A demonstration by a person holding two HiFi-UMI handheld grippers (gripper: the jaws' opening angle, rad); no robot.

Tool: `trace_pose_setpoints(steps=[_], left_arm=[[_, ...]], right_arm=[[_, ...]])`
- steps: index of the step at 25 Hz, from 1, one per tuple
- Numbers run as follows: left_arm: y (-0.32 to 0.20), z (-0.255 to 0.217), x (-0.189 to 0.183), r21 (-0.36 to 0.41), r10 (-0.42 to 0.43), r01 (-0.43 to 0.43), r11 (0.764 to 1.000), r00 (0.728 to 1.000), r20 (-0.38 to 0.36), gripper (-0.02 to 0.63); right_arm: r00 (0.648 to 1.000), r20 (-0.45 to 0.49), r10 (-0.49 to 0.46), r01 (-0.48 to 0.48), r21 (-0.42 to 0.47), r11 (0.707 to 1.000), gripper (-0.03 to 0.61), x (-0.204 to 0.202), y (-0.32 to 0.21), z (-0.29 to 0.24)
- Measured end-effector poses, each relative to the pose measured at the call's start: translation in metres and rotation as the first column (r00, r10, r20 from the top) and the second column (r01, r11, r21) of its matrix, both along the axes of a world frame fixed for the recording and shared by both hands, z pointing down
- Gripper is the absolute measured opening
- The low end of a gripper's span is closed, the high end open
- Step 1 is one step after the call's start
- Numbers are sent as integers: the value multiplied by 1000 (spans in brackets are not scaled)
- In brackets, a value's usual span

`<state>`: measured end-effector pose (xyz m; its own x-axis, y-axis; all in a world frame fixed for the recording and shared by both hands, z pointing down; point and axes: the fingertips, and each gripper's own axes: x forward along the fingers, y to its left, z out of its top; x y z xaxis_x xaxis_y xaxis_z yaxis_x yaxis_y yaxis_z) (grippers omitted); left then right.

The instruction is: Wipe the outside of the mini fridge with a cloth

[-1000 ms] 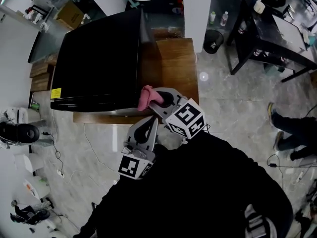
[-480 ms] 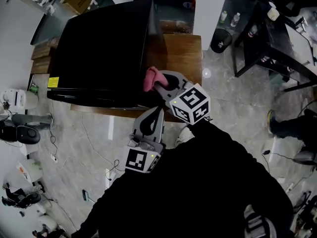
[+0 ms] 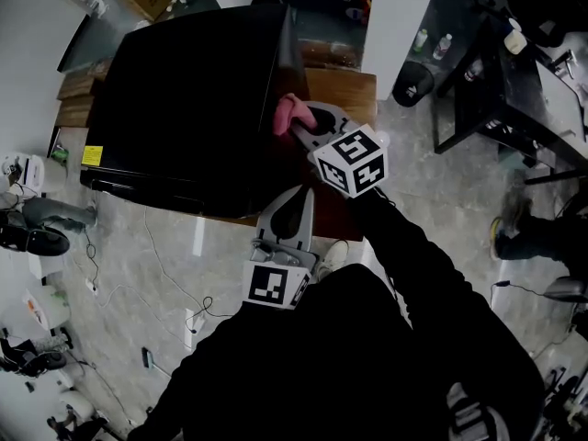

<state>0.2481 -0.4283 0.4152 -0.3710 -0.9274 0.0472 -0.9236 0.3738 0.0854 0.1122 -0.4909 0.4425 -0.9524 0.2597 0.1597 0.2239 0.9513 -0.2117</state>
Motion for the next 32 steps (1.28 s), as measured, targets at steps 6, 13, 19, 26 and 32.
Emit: trace_pose_setpoints(steps=[6,13,19,26,32], left_arm=[[-24,5,-16,2,-21,21,1000,1000,-9,6],[-40,7,-28,-18,-37,37,999,999,3,6],[-46,4,-28,-20,-43,43,999,999,5,6],[-48,0,-13,17,40,-41,999,999,33,6],[-32,29,15,-44,184,-184,982,983,-6,6]], right_arm=[[999,-12,35,-35,-3,999,81,-36,-41,2],[996,-28,86,-85,21,996,80,-76,-88,4],[993,-45,107,-107,5,994,80,-91,-108,8],[988,34,149,-148,-36,988,80,-32,-121,-10],[987,42,153,-149,-84,985,81,45,-97,10]])
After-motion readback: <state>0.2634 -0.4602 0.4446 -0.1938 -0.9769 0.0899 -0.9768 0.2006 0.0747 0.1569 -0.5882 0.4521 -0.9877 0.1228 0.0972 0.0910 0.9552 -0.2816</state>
